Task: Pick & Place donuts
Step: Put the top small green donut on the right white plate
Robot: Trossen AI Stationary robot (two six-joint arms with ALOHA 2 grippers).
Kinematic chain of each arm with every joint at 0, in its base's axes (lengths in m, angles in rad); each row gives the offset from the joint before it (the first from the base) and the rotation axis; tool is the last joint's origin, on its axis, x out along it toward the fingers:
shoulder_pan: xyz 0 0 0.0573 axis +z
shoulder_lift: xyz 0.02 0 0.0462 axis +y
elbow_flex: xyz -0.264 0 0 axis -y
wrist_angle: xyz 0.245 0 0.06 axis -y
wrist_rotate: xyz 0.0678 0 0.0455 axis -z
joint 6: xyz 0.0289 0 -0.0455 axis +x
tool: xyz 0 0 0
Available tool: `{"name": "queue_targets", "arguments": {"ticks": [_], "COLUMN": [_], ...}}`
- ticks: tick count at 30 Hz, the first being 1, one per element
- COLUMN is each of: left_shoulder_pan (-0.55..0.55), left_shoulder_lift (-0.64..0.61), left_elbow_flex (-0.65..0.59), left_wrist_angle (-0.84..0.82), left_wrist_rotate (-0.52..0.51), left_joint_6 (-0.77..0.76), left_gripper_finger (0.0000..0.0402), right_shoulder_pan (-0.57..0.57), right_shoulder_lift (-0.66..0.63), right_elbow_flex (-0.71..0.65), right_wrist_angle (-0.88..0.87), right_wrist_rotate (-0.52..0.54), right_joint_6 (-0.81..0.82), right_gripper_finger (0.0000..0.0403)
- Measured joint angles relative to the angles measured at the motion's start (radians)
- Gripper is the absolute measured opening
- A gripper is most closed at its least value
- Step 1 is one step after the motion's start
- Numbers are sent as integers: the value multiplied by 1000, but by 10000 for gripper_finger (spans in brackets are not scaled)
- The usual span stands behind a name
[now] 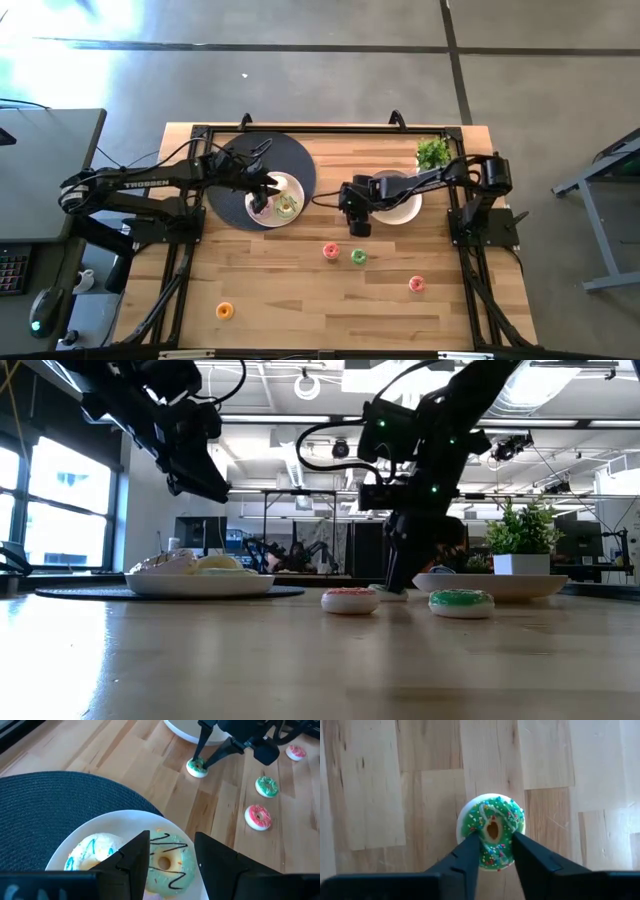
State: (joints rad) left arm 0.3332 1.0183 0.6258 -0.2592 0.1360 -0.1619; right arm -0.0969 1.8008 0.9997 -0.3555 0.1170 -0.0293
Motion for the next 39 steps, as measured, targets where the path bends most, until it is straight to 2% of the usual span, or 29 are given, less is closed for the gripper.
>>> {"name": "queue_targets", "arguments": {"ticks": [7, 9, 14, 16, 20, 23, 26, 29, 33, 36, 39], "left_shoulder_pan": [0, 0, 0, 0, 0, 0, 0, 0, 0, 0, 0], "left_shoulder_lift": [0, 0, 0, 0, 0, 0, 0, 0, 0, 0, 0], "left_elbow_flex": [0, 0, 0, 0, 0, 0, 0, 0, 0, 0, 0], "left_wrist_angle": [0, -1, -1, -1, -1, -1, -1, 0, 6, 17, 28], "left_wrist_rotate": [-10, -10, -12, -15, -16, -16, -16, -16, -16, -16, -16], "left_joint_6": [0, 0, 0, 0, 0, 0, 0, 0, 0, 0, 0], "left_gripper_finger": [154, 154, 154, 154, 154, 154, 154, 154, 154, 154, 154], "right_shoulder_pan": [-8, -8, -8, -8, -18, -37, -60, -85, -121, -155, -196], "right_shoulder_lift": [2, 3, 3, 3, 3, 0, -31, -98, -213, -292, -348], "right_elbow_flex": [11, 40, 172, 233, 339, 368, 324, 224, 55, -60, -152], "right_wrist_angle": [-4, -41, -213, -321, -604, -765, -815, -774, -576, -443, -382], "right_wrist_rotate": [-20, -18, -4, 49, 230, 290, 303, 273, 227, 239, 249], "right_joint_6": [5, 5, -11, -21, 14, 75, 121, 158, 161, 152, 161], "right_gripper_finger": [14, 9, 24, 23, 9, 6, 14, 18, 12, 9, 14]}}
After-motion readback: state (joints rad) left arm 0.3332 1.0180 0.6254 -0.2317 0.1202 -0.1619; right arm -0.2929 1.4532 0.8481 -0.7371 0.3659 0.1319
